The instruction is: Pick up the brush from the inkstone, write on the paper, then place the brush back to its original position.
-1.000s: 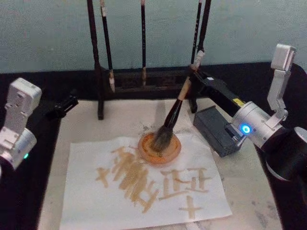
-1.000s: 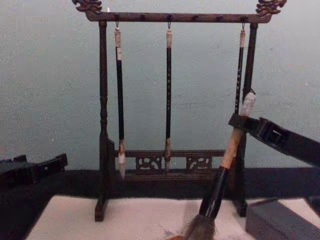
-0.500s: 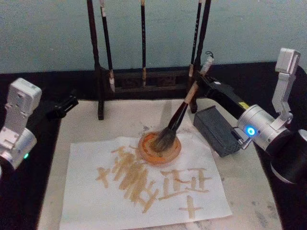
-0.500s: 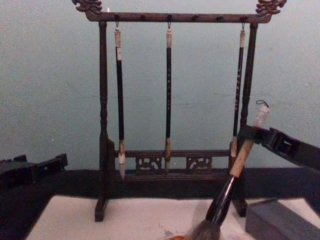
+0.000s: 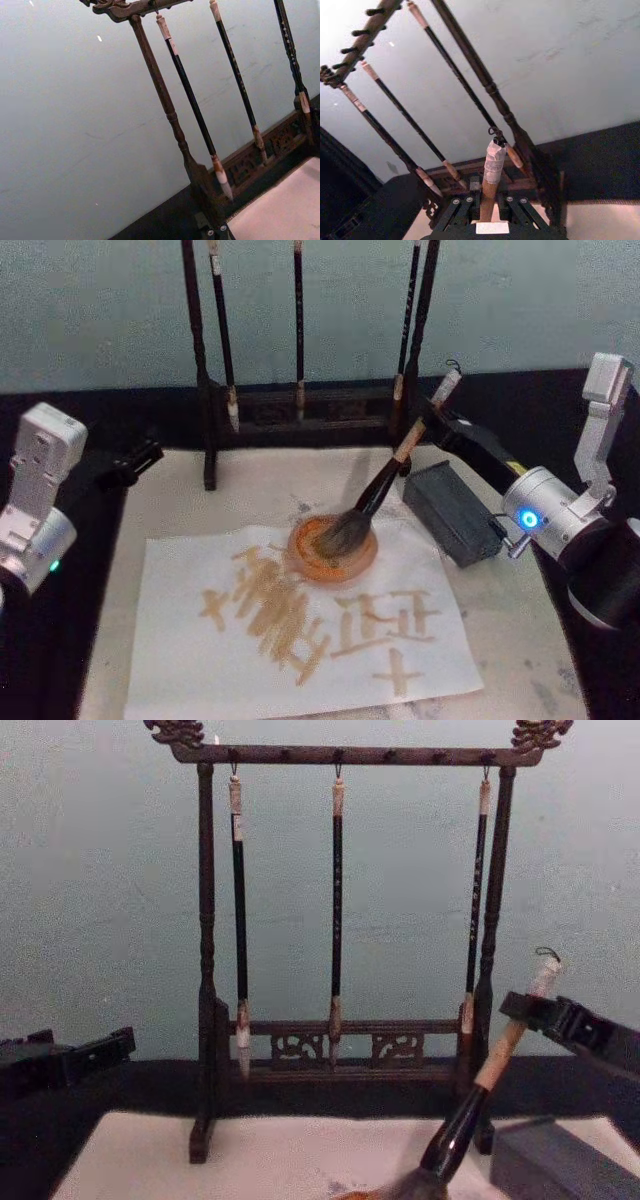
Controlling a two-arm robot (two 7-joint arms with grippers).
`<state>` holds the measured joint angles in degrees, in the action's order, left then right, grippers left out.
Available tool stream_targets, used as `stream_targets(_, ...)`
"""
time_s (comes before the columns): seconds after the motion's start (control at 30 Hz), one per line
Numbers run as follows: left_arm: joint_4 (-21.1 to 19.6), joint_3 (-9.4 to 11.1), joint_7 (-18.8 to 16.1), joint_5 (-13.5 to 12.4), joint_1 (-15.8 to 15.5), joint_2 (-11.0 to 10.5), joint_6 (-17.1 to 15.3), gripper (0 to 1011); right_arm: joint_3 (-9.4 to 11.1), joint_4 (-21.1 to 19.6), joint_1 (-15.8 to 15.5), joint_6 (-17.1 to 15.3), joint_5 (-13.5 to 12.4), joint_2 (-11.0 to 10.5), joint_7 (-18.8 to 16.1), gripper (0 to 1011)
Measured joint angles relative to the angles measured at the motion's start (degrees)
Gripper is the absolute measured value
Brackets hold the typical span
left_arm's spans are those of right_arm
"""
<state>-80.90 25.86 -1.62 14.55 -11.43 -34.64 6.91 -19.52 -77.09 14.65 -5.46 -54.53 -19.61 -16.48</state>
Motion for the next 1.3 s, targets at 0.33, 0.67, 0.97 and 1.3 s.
stream_targets(0.33,0.0,0.0,0.0,0.0,0.0,0.0,0.0,1000,0.49,1.72,-0.12,-0.37,-1.67,0.42,0.24,202)
stream_targets(0.67,0.0,0.0,0.0,0.0,0.0,0.0,0.0,1002,0.54,2.62,-0.17,-0.43,-2.37,0.66,0.66,203)
stream_targets(0.97,0.0,0.0,0.0,0.0,0.0,0.0,0.0,1002,0.77,3.33,-0.25,-0.54,-3.06,0.71,1.18,204)
stream_targets(1.3,0.0,0.0,0.0,0.0,0.0,0.0,0.0,1002,1.06,3.06,-0.83,-0.4,-3.09,0.44,2.03,204)
